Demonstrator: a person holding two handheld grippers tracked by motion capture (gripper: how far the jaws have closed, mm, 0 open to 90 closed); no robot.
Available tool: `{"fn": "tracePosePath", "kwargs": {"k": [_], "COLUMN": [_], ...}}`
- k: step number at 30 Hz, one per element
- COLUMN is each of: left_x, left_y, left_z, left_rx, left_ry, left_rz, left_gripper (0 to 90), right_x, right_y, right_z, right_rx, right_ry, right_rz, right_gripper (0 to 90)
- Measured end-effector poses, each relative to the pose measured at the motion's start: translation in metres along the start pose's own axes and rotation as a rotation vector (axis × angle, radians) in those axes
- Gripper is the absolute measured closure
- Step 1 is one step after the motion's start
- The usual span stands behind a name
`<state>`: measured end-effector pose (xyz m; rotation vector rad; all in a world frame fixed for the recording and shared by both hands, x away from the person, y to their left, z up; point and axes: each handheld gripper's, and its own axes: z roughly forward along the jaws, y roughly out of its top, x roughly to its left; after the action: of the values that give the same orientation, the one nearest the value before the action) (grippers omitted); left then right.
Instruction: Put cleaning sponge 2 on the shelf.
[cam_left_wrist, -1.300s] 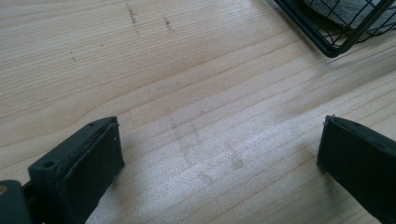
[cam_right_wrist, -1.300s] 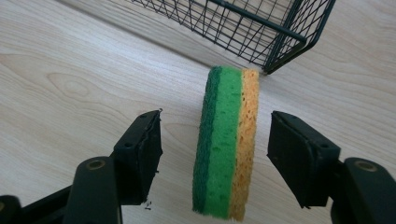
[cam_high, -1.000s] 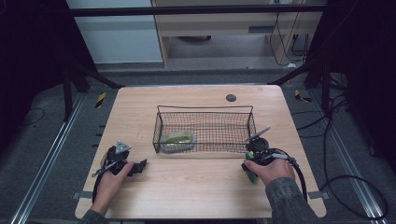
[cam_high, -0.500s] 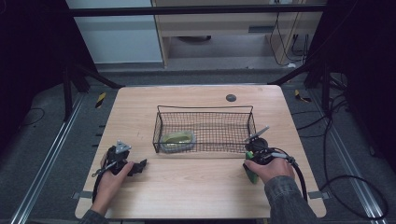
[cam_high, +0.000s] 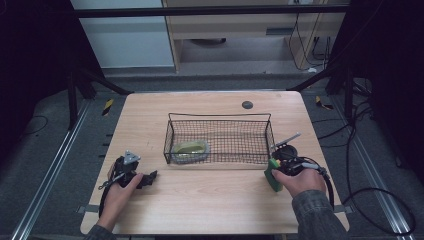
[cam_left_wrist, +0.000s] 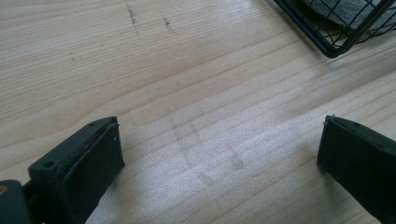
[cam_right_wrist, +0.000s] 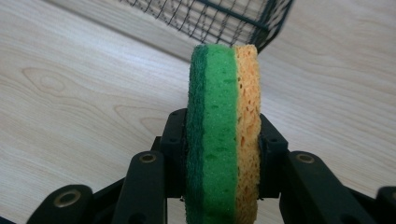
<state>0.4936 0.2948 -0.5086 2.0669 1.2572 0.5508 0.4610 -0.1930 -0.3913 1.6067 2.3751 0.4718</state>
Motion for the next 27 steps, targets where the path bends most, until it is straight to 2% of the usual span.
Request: {"fn": "tracePosePath", "kwargs": {"k": [9,14,19,27], "left_x": [0.0,0.0,0.0,0.0], "left_y": [0.0,0.0,0.0,0.0], "left_z": [0.0,0.0,0.0,0.0], "left_rx": [0.0,-0.002,-0.002,0.001], "left_ry": [0.0,0.0,0.0,-0.001], "left_rz": [0.0,-0.005,-0.002,0.002], "left_gripper": [0.0,0.0,0.0,0.0], "right_x": [-0.015,-0.022,-0.027,-0.024], "right_y": [0.006,0.014,0.025,0.047], "right_z": [-0.031,-0.047,-0.056,-0.061], "right_rx": [-0.081,-0.129,-0.141,-0.171], "right_ry": [-0.007,-0.007,-0.024,-0.049], "right_rz": [-0.028,-0.045,-0.057,-0.094], "right_gripper": [63.2,64.0,64.4,64.5]}}
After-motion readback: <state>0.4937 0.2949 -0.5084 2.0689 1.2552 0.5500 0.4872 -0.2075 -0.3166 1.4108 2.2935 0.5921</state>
